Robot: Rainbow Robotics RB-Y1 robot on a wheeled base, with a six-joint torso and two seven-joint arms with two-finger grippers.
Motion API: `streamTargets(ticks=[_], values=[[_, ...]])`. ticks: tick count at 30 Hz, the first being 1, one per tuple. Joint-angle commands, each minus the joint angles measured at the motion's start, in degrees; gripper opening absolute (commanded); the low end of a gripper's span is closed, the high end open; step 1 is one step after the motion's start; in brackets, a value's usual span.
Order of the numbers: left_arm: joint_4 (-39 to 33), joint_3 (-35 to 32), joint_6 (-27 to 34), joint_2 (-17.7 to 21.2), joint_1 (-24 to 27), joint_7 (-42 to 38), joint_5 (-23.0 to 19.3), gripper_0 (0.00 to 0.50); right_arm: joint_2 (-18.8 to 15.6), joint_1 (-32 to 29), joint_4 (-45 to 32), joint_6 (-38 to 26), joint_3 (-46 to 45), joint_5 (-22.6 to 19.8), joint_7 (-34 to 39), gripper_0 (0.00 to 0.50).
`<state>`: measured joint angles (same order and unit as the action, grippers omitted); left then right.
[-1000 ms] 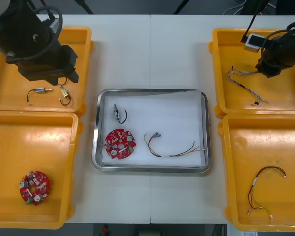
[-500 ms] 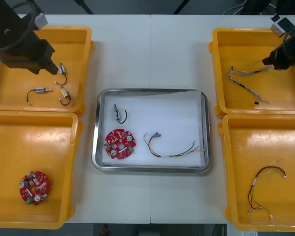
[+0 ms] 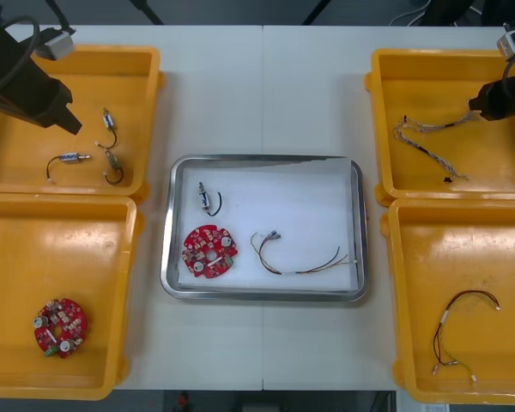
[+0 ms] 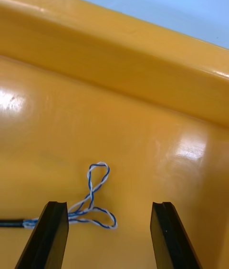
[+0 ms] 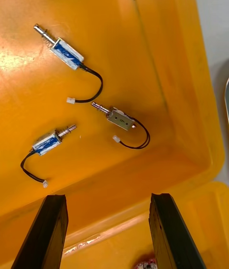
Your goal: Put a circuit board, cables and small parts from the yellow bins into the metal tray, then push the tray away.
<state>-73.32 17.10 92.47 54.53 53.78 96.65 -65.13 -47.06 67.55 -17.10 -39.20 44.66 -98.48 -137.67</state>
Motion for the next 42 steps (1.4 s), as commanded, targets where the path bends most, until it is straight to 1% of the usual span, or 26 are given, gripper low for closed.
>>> streamTargets(ticks=[1, 6, 10, 22, 26, 27, 28, 29, 30, 31, 33, 36, 38, 42], values=[[2.66, -1.37, -2.47, 2.86, 2.9, 9.44, -0.09, 0.5, 1.35, 1.45, 0.4, 2.29, -0.63, 0.48, 3.55, 0.5], [4.15, 0.66, -5.98, 3.21, 2.9, 15.24, 0.18, 0.5, 1.97, 0.57, -0.13, 2.99, -0.63, 0.48, 5.48, 0.5], [4.15, 4.17, -10.03, 3.65, 2.9, 19.72, 0.44, 0.5, 2.06, -0.22, -0.57, 2.9, -0.71, 0.48, 5.66, 0.5], [4.15, 10.94, -16.35, 5.59, 2.9, 31.32, 0.88, 0.5, 2.5, -3.48, -1.8, 2.73, -0.63, 0.48, 5.66, 0.5], [4.15, 13.31, -18.64, 6.2, 2.9, 34.49, 0.53, 0.5, 2.5, -3.56, -1.8, 1.32, -0.63, 0.48, 5.66, 0.5], [4.15, 13.84, -19.17, 6.29, 2.9, 35.1, 0.44, 0.5, 2.5, -3.65, -1.8, 0.97, -0.63, 0.48, 5.66, 0.468], [4.15, 14.72, -19.87, 6.47, 2.9, 35.89, 0.35, 0.5, 2.5, -3.56, -1.8, 0.53, -0.63, 0.48, 5.66, 0.468], [4.15, 15.33, -20.48, 6.64, 2.9, 36.25, 0.27, 0.5, 2.5, -3.56, -1.8, 0.18, -0.45, 0.56, 5.66, 0.216], [4.15, 15.77, -20.84, 6.73, 2.9, 36.33, 0.18, 0.5, 2.5, -3.65, -1.8, 0.09, -0.45, 0.48, 5.66, 0.123], [4.15, 16.56, -21.45, 6.82, 2.9, 36.51, 0.09, 0.5, 2.5, -3.65, -1.8, 0.09, -0.45, 0.48, 5.66, 0.041], [4.15, 17.88, -22.94, 7.08, 2.9, 36.95, 0.09, 0.5, 2.5, -3.56, -1.8, -0.08, -0.36, 0.48, 5.57, 0.0], [4.15, 19.99, -25.05, 7.43, 2.9, 37.74, 0.18, 0.5, 2.32, -3.56, -2.06, -1.05, -0.36, 0.56, 5.04, 0.0], [4.06, 21.49, -26.55, 7.52, 2.9, 38.18, 0.27, 0.5, 1.62, -3.56, -2.86, -2.37, -0.36, 0.74, 4.69, 0.0], [4.06, 24.21, -29.1, 7.87, 2.9, 38.97, 0.27, 0.5, -1.28, -3.39, -6.28, -6.5, -0.45, 2.41, 3.99, 0.0]])
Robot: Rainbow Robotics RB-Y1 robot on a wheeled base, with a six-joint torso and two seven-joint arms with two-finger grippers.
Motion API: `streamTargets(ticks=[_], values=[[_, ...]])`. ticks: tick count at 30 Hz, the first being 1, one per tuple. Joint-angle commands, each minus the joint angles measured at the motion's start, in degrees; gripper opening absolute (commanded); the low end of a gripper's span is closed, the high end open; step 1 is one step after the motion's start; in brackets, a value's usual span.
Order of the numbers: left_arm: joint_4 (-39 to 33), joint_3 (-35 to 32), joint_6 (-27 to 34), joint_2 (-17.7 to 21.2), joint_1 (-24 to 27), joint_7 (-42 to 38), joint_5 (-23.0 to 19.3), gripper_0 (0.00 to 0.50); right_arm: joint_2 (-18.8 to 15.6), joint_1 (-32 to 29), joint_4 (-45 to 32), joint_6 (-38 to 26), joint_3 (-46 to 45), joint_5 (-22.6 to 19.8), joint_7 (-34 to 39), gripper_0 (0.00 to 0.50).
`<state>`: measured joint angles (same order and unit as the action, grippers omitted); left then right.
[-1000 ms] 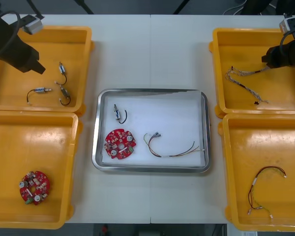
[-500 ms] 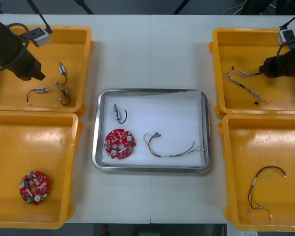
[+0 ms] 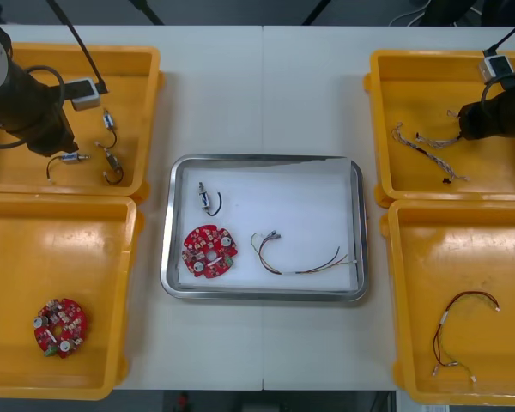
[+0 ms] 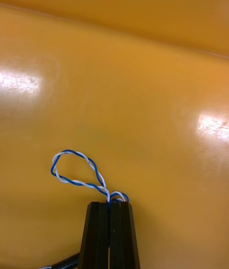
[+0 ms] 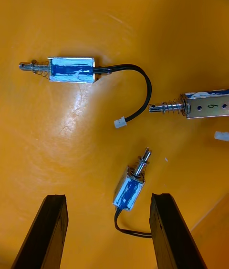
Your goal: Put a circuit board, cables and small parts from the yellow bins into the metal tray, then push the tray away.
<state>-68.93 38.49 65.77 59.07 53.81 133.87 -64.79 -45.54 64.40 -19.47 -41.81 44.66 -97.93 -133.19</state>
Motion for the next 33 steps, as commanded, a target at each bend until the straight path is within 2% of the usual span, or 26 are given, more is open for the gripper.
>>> streamTargets(ticks=[1, 3, 9, 13, 15, 16, 17, 18, 19, 20, 26, 33], values=[[-0.33, 3.52, -3.02, 3.42, 2.87, 2.01, -0.07, 0.5, -3.95, -0.15, -5.14, -5.39, -0.71, 2.57, -0.75, 0.0], [-0.33, 4.75, -4.16, 3.33, 2.87, 2.54, -0.07, 0.5, -5.88, -0.15, -7.34, -8.73, -1.85, 4.06, -1.19, 0.0], [-0.6, 7.56, -5.83, 3.42, 2.87, 3.15, -0.25, 0.5, -8.6, -0.15, -9.53, -14.53, -4.49, 7.05, -2.6, 0.0], [-0.86, 9.59, -7.5, 3.86, 2.96, 3.42, -0.25, 0.5, -8.78, -0.24, -9.53, -14.97, -4.67, 7.05, -3.22, 0.0], [-0.86, 10.2, -8.03, 3.95, 2.96, 3.42, -0.25, 0.5, -8.78, -0.24, -9.53, -14.7, -4.67, 7.05, -3.39, 0.024], [-0.86, 10.55, -8.38, 4.12, 2.96, 3.42, -0.25, 0.5, -8.78, -0.24, -9.53, -14.62, -4.67, 7.05, -3.48, 0.076], [-0.86, 10.64, -8.55, 4.04, 2.96, 3.42, -0.25, 0.5, -8.78, -0.24, -9.53, -14.62, -4.67, 7.05, -3.48, 0.152], [-0.86, 10.64, -8.55, 4.04, 2.87, 3.42, -0.25, 0.5, -8.78, -0.24, -9.53, -14.44, -4.67, 7.14, -3.65, 0.357], [-0.86, 10.64, -8.55, 4.04, 2.87, 3.5, -0.25, 0.5, -8.78, -0.24, -9.36, -14.44, -4.67, 7.14, -3.65, 0.482], [-0.86, 10.64, -8.55, 4.04, 2.87, 3.5, -0.25, 0.5, -8.78, -0.24, -9.01, -14.44, -4.67, 7.14, -3.74, 0.5], [-0.24, 10.64, -8.55, 4.04, 2.87, 3.59, -0.07, 0.5, -8.52, -0.15, -6.46, -16.46, -4.67, 6.96, -3.04, 0.5], [1.43, 10.9, -8.64, 4.04, 2.96, 3.86, -0.07, 0.5, -6.5, -0.15, -1.18, -16.46, -4.76, 5.38, -0.05, 0.5]])
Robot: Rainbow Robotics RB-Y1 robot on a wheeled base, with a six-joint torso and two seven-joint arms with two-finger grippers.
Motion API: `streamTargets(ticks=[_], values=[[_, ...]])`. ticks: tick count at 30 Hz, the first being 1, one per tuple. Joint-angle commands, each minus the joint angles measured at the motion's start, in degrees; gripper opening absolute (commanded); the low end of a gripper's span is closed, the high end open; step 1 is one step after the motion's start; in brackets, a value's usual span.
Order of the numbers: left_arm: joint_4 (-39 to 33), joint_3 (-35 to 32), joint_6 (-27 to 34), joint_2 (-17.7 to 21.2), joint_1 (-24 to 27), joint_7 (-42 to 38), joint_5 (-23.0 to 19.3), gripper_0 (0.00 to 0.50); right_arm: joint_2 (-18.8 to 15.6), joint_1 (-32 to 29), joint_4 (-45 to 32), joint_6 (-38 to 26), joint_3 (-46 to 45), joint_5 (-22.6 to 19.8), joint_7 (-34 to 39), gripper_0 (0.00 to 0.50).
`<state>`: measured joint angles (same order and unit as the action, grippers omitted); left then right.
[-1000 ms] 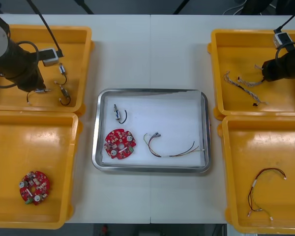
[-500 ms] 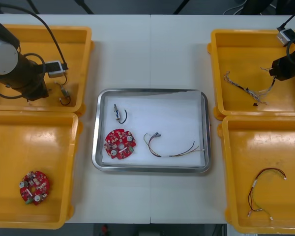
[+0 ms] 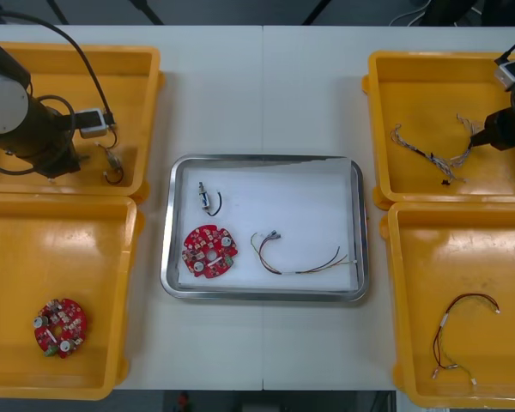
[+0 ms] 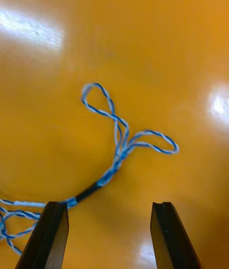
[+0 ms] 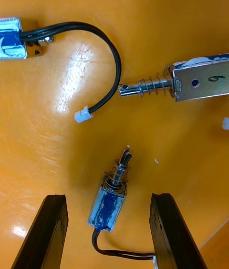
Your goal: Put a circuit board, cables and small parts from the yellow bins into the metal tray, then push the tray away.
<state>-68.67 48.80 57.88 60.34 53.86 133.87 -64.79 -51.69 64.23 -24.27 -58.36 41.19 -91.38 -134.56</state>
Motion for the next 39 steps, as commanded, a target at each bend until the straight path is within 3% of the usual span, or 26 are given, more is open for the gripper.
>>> streamTargets(ticks=[1, 6, 9, 10, 12, 13, 15, 18, 28, 34, 39], values=[[1.26, 0.69, -0.75, 2.76, 2.92, 3.85, -0.16, 0.5, -0.25, 0.02, 3.88, 0.18, -1.37, -1.17, 2.2, 0.5], [1.78, 2.8, -3.39, 2.76, 2.92, 3.85, -0.51, 0.5, 0.8, 0.99, 4.05, 0.62, -1.37, 0.68, 9.06, 0.5], [2.49, 2.97, -4.09, 2.76, 2.92, 3.85, -1.3, 0.5, 1.86, 2.92, 4.14, 0.09, -1.37, 5.07, 15.3, 0.5], [2.49, 2.97, -4.0, 2.76, 2.92, 3.85, -1.47, 0.479, 2.3, 3.71, 4.14, -0.35, -1.37, 6.48, 17.76, 0.5], [2.49, 2.97, -4.09, 2.76, 2.92, 3.85, -1.74, 0.393, 2.83, 4.24, 4.14, -0.61, -1.55, 7.71, 20.22, 0.5], [2.49, 2.97, -4.09, 2.76, 2.92, 3.85, -1.91, 0.301, 3.44, 4.68, 4.23, -0.96, -1.81, 9.03, 22.68, 0.5], [2.75, 2.97, -4.09, 2.76, 2.92, 3.85, -2.27, 0.073, 4.67, 5.2, 4.58, -1.23, -3.04, 11.23, 27.6, 0.5], [3.1, 2.97, -4.35, 2.76, 2.92, 3.85, -2.71, 0.0, 6.08, 5.73, 5.28, -1.49, -4.8, 13.6, 32.44, 0.5], [3.54, 2.97, -5.41, 3.29, 3.27, 3.85, -4.29, 0.0, 8.89, 6.52, 5.19, -2.46, -7.79, 20.81, 43.77, 0.5], [4.07, 2.09, -3.03, 4.17, 5.47, 3.68, -7.45, 0.0, 9.33, 6.35, 5.37, -2.02, -7.79, 21.77, 44.56, 0.5], [6.0, -3.8, 1.8, 4.52, 7.32, 3.33, -9.12, 0.0, 9.77, 5.64, 5.63, -2.02, -7.7, 22.92, 45.0, 0.5]])
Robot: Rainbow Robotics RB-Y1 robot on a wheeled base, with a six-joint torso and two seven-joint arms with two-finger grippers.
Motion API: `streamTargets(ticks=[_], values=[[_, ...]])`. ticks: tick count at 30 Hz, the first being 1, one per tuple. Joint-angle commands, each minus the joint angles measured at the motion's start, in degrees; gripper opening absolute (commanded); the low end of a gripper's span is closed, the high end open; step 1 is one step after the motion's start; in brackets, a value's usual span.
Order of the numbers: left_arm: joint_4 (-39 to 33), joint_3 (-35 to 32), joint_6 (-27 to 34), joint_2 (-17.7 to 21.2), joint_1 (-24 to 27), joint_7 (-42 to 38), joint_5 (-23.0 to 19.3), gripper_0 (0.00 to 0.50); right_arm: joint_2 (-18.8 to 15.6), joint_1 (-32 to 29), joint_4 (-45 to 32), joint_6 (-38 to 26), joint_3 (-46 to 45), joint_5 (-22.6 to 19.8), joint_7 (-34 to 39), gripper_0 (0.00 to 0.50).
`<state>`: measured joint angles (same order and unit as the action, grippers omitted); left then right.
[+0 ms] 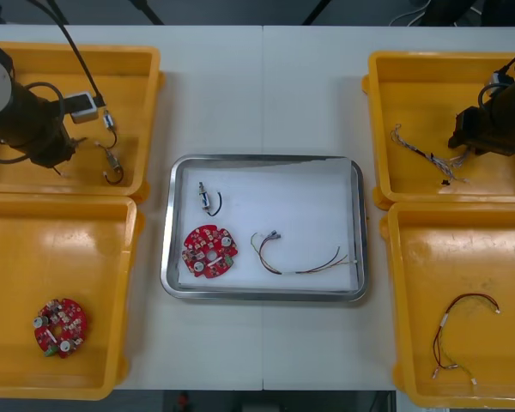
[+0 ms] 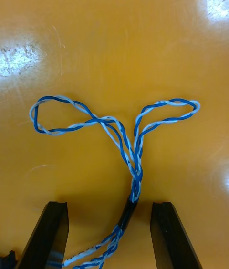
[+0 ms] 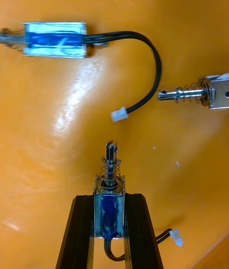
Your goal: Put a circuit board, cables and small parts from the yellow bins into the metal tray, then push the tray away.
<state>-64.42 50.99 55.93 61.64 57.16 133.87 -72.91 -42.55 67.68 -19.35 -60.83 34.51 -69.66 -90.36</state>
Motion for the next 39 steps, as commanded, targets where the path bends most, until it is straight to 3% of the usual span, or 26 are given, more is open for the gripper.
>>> streamTargets(ticks=[1, 5, 6, 7, 10, 13, 18, 24, 32, 39], values=[[2.28, -7.4, 4.98, 3.23, 4.45, 3.15, -1.19, 0.0, 0.62, 2.02, 0.63, 0.36, -1.03, 1.28, 0.8, 0.5], [3.42, -11.0, 8.5, 3.4, 5.33, 2.01, -1.8, 0.0, 0.71, 1.58, 0.63, 0.36, -1.03, 1.81, 0.8, 0.483], [3.69, -12.14, 9.64, 3.4, 5.59, 1.48, -1.98, 0.0, 0.71, 1.49, 0.72, 0.36, -1.03, 1.89, 0.8, 0.367], [3.69, -13.11, 10.7, 3.66, 5.68, -0.01, -2.15, 0.0, 0.8, 1.49, 0.63, 0.36, -1.03, 1.89, 0.89, 0.218], [2.63, -15.22, 13.16, 3.84, 5.68, -3.97, -2.15, 0.0, 0.8, 1.31, 0.72, 0.36, -1.03, 1.98, 0.63, 0.061], [1.67, -17.41, 15.62, 3.75, 5.68, -8.1, -1.36, 0.0, 0.8, 1.14, 0.72, 0.36, -1.03, 2.07, 0.28, 0.0], [0.35, -20.58, 19.75, 3.84, 5.68, -15.04, -0.57, 0.0, 0.45, 1.14, -0.34, -0.34, -1.03, 3.04, -1.04, 0.0], [-1.5, -24.01, 24.67, 3.84, 5.68, -24.36, 1.01, 0.0, -2.19, 1.23, -9.04, -3.68, -1.12, 10.95, -3.24, 0.0], [-9.41, -27.35, 33.46, 3.66, 5.5, -42.29, 9.8, 0.0, -6.41, 1.23, -19.67, -11.42, -5.69, 15.16, -13.17, 0.0], [-20.39, -34.91, 37.77, 3.58, -3.2, -55.39, 15.07, 0.0, -8.78, 1.23, -27.14, -21.09, -11.49, 14.81, -20.29, 0.0]])
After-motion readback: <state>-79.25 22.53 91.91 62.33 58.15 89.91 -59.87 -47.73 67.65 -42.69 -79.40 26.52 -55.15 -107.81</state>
